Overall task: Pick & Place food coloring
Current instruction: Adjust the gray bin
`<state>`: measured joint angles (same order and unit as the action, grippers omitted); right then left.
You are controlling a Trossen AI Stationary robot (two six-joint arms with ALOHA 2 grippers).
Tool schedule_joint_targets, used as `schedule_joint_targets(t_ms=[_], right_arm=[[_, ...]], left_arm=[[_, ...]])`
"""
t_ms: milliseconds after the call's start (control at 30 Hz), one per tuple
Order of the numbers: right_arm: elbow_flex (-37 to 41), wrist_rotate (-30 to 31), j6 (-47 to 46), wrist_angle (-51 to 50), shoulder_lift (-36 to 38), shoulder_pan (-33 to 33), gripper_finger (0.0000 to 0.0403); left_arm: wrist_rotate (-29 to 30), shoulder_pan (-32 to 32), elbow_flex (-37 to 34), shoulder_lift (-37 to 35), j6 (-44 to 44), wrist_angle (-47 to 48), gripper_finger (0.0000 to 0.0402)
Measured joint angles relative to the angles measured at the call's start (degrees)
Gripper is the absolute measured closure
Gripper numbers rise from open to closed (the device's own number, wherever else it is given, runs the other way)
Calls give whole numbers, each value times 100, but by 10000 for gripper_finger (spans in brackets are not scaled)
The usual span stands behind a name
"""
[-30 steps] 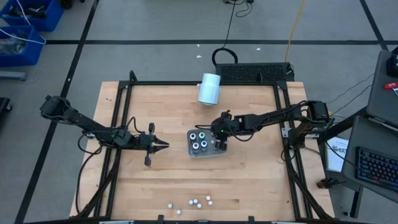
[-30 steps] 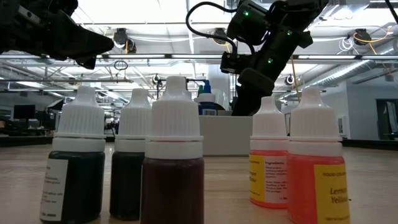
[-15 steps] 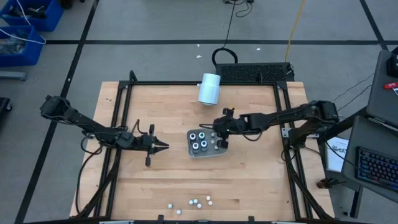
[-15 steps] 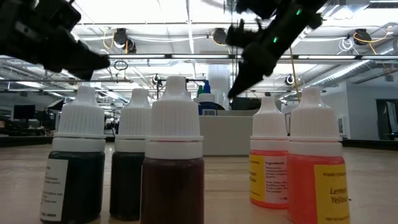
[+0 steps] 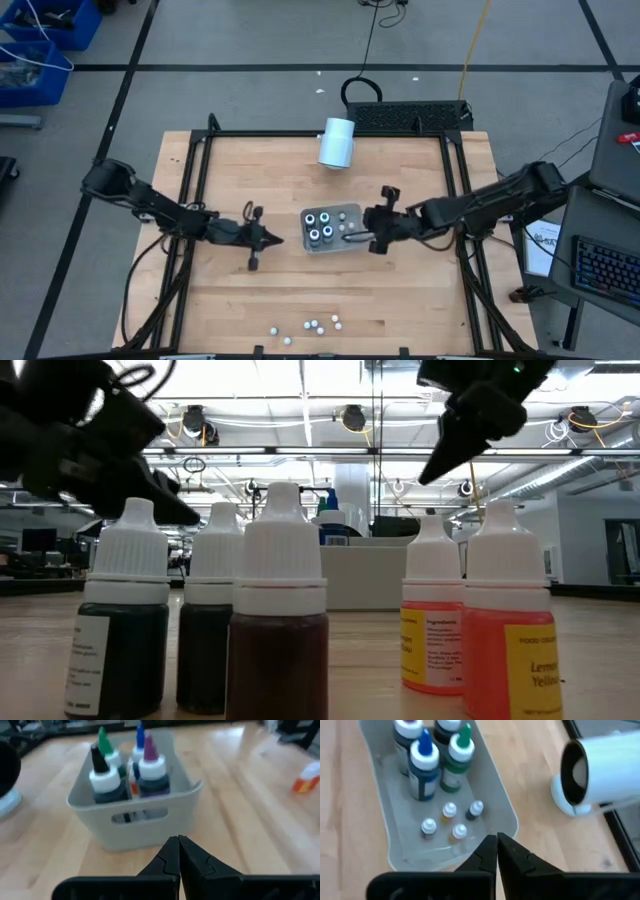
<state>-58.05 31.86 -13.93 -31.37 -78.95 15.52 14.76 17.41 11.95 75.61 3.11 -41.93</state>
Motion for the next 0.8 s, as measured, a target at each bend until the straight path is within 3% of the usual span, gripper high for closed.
schedule_joint_targets(t_ms=[300, 433, 667, 800], right_arm=[[950, 262, -1296, -72, -27, 160, 402], [1434, 256, -1694, 386, -25, 61, 402], [2063, -507, -1207, 2201, -27, 18, 403], [2105, -641, -1102, 2442, -26, 18, 403]], left_arm=[[-252, -527, 340, 658, 324, 199, 398], [-237, -750, 488, 775, 350, 179, 398], [-225, -1004, 711, 853, 564, 375, 395], [-215, -1042, 740, 853, 608, 428, 398]])
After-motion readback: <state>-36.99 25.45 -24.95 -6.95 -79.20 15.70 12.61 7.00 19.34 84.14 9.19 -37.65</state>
